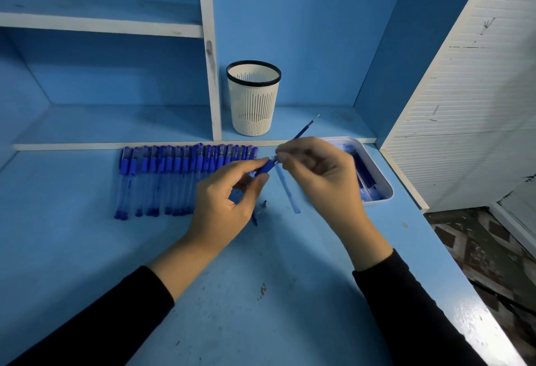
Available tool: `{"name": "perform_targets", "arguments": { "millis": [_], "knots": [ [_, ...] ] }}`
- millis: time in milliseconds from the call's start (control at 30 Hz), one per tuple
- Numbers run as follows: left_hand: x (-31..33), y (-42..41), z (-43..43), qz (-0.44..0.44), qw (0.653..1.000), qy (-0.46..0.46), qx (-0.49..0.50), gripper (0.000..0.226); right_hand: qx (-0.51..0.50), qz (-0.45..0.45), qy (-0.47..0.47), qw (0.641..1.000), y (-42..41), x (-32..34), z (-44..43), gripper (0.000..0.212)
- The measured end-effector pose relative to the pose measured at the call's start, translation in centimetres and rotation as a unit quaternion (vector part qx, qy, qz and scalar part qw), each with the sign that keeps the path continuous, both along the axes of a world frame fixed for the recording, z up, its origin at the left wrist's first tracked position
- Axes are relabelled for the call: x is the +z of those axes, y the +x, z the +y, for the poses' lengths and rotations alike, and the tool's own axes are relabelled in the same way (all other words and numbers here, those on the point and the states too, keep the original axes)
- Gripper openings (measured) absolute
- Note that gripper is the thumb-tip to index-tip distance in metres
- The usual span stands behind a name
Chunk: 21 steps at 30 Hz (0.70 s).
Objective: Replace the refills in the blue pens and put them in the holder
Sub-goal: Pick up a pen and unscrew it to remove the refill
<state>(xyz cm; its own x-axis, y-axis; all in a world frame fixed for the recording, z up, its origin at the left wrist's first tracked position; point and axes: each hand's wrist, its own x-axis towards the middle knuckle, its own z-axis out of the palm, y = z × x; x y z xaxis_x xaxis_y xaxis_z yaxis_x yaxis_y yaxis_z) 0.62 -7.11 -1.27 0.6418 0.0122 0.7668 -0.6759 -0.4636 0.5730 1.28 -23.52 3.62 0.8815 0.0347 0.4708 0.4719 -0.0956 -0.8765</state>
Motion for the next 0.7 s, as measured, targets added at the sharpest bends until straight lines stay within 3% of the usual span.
{"name": "perform_targets", "arguments": {
  "millis": [100,233,400,700],
  "knots": [
    [-0.1,0.0,0.3,0.002,1.000,-0.011,0.003,0.020,-0.021,-0.041,-0.049,0.998,-0.2,-0.8,0.7,0.012],
    [0.1,-0.5,0.9,-0.010,1.000,-0.001,0.010,0.020,-0.063,-0.068,-0.006,0.996,-0.3,-1.0,1.3,0.016],
    [0.4,-1.7,1.9,0.000,1.000,-0.004,0.002,0.021,-0.003,-0.028,0.048,0.998,-1.1,-0.9,1.9,0.018],
    [0.3,-4.3,4.5,0.090,0.996,-0.027,-0.010,0.021,0.040,-0.075,-0.050,0.995,-1.2,-1.5,2.2,0.013]
  ]
}}
